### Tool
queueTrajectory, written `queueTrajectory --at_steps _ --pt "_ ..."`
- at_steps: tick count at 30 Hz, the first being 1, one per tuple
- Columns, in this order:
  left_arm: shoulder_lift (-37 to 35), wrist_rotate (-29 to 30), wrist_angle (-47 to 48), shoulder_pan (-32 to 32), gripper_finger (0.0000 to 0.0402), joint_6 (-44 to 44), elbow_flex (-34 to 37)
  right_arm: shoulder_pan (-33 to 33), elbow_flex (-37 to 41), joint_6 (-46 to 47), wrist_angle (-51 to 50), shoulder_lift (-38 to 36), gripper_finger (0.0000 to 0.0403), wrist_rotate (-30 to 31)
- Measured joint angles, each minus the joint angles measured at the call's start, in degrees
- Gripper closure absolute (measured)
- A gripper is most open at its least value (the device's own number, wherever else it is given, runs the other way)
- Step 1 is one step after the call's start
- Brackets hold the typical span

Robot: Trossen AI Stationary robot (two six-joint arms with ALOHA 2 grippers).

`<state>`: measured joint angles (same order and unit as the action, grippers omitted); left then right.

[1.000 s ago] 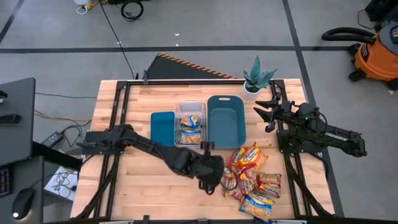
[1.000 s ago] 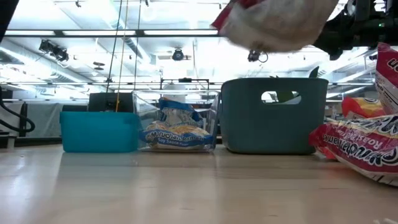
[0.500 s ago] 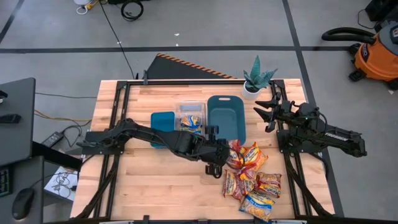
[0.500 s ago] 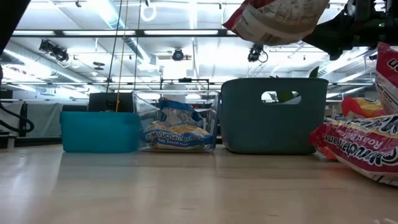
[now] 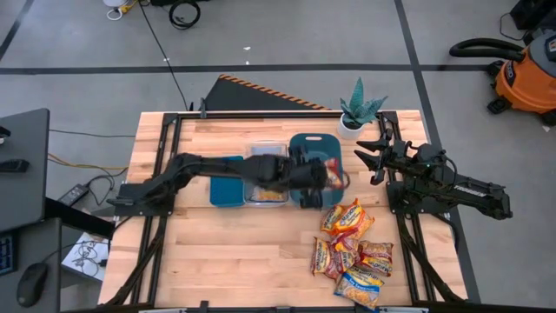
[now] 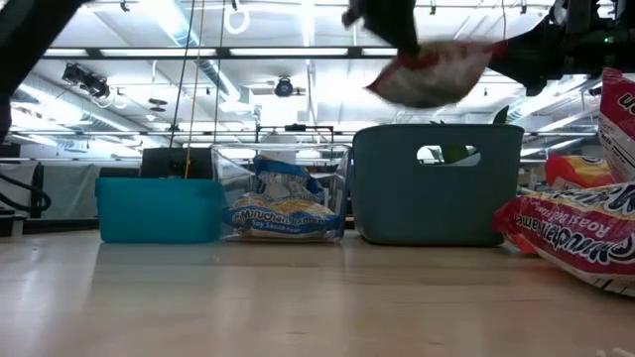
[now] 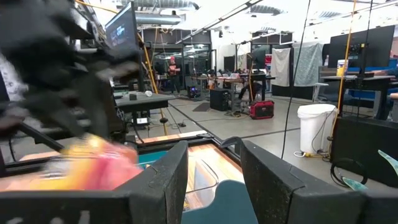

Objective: Sort Maruchan noodles
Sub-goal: Put the red noodle pack into the right blue bin

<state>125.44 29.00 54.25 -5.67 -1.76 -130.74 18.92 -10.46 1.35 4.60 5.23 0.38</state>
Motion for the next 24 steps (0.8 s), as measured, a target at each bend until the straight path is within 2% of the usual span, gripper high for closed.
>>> queueTrajectory --at_steps 4,8,10,13,15,17,24 --pt "2.1 -4.9 2.5 3.9 0.0353 -1.4 0.0 0.0 0.0 0.0 0.2 0.0 0.025 -0.1" --pt "3.1 -6.6 3.9 5.1 0.0292 -2.8 0.1 0.0 0.0 0.0 0.1 0.0 0.025 0.0" --pt "3.0 -7.0 1.6 4.8 0.026 -2.3 0.0 0.0 0.0 0.0 0.0 0.0 0.025 0.0" --pt "2.7 -13.4 -2.6 3.6 0.0224 -0.4 0.0 0.0 0.0 0.0 0.0 0.0 0.025 0.0" --pt "2.4 -20.7 -6.9 2.2 0.0214 1.9 0.0 0.0 0.0 0.0 0.0 0.0 0.025 0.0" --pt "2.3 -24.5 -9.5 -0.1 0.0211 2.7 -0.1 0.0 0.0 0.0 0.0 0.0 0.025 0.0" --pt "6.9 -24.6 -13.2 -7.2 0.021 2.4 -0.1 0.0 0.0 0.0 0.0 0.0 0.025 0.0"
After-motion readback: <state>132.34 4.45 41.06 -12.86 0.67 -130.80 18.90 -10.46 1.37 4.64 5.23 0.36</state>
